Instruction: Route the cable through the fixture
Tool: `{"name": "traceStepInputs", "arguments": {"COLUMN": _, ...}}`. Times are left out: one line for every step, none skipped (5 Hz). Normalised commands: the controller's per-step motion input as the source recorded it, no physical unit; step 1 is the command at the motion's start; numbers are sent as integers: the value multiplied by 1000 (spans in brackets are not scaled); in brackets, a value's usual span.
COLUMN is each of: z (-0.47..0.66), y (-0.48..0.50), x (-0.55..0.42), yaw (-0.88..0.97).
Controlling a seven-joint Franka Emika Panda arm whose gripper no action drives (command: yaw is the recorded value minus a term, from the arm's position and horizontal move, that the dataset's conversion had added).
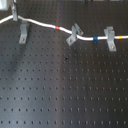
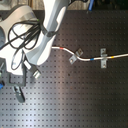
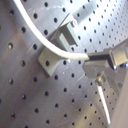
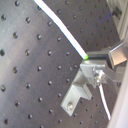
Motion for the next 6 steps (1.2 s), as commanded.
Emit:
{"name": "traceStepInputs", "arguments": {"z": -232, "y": 54, "x": 4, "yaw": 814}}
{"name": "traceStepInputs", "arguments": {"z": -208, "y": 2, "x": 4, "yaw": 891}}
{"name": "traceStepInputs", "arguments": {"z": -208, "y": 2, "x": -11, "yaw": 960}}
{"name": "traceStepInputs", "arguments": {"z": -172, "y": 3, "x": -10, "yaw": 966}}
{"name": "traceStepInputs", "arguments": {"z": -120, "y": 0, "x": 0, "yaw": 934}}
{"name": "traceStepInputs", "arguments": {"z": -49, "y": 92, "x": 59, "yaw": 560}}
